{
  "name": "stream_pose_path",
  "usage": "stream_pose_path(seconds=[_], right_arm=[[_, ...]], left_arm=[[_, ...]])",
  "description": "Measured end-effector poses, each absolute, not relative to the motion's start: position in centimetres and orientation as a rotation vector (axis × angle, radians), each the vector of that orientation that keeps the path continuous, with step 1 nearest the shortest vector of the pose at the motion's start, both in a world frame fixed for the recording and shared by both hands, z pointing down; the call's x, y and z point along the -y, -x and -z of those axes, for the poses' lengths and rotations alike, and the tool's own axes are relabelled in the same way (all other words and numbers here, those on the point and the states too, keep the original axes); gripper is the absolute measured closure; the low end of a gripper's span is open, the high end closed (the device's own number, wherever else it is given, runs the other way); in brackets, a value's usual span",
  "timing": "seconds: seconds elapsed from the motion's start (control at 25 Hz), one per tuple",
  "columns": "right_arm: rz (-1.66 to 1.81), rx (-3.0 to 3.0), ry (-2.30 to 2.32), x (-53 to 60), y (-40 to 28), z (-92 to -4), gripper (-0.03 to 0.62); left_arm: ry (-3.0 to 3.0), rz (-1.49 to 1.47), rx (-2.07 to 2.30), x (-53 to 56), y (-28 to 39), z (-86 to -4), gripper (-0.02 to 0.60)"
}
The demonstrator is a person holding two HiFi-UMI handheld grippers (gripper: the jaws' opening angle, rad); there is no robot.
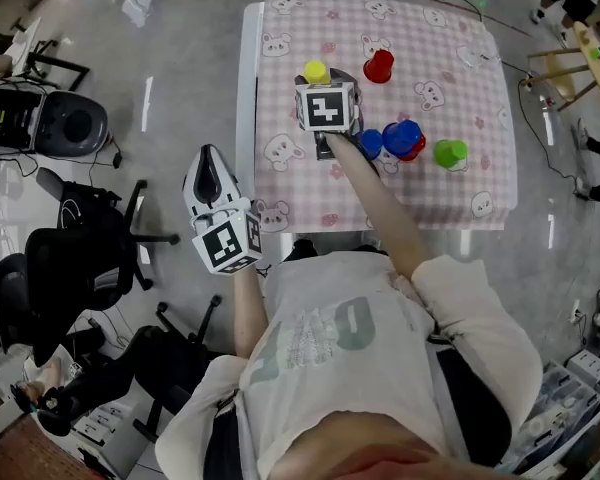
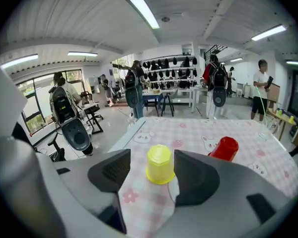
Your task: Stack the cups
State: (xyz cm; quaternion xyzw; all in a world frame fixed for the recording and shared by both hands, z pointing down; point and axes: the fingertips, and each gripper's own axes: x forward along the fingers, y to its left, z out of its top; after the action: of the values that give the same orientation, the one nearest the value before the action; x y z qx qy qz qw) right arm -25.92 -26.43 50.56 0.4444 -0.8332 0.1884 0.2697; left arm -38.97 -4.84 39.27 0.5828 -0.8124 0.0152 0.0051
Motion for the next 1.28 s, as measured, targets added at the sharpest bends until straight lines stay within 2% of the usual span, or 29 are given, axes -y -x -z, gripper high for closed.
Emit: stream_pose_path(seconds=[0.36, 0.44, 0.72, 1.0, 1.28], right_arm=[[-0.527, 2.100, -1.271, 28.8, 26.4, -54.2, 0.341], [-0.523, 2.091, -1.274, 28.9, 26.3, -54.5, 0.382], [-0.474, 2.118, -1.286, 28.7, 26.0, -53.6, 0.388], [-0.309, 2.353, -1.308, 26.7, 24.4, -43.7, 0.390], [-0.145, 2.505, -1.354, 24.7, 16.3, -32.9, 0.390]], left_arm=[[-1.785, -0.075, 2.548, 4.9, 43.9, -40.6, 0.548], [-1.787, -0.073, 2.549, 5.2, 44.1, -40.6, 0.548], [-1.820, -0.065, 2.529, 5.8, 43.5, -40.7, 0.548], [-1.886, -0.043, 2.501, 6.8, 41.3, -40.1, 0.548], [-2.000, -0.014, 2.446, 9.9, 35.3, -38.4, 0.548]])
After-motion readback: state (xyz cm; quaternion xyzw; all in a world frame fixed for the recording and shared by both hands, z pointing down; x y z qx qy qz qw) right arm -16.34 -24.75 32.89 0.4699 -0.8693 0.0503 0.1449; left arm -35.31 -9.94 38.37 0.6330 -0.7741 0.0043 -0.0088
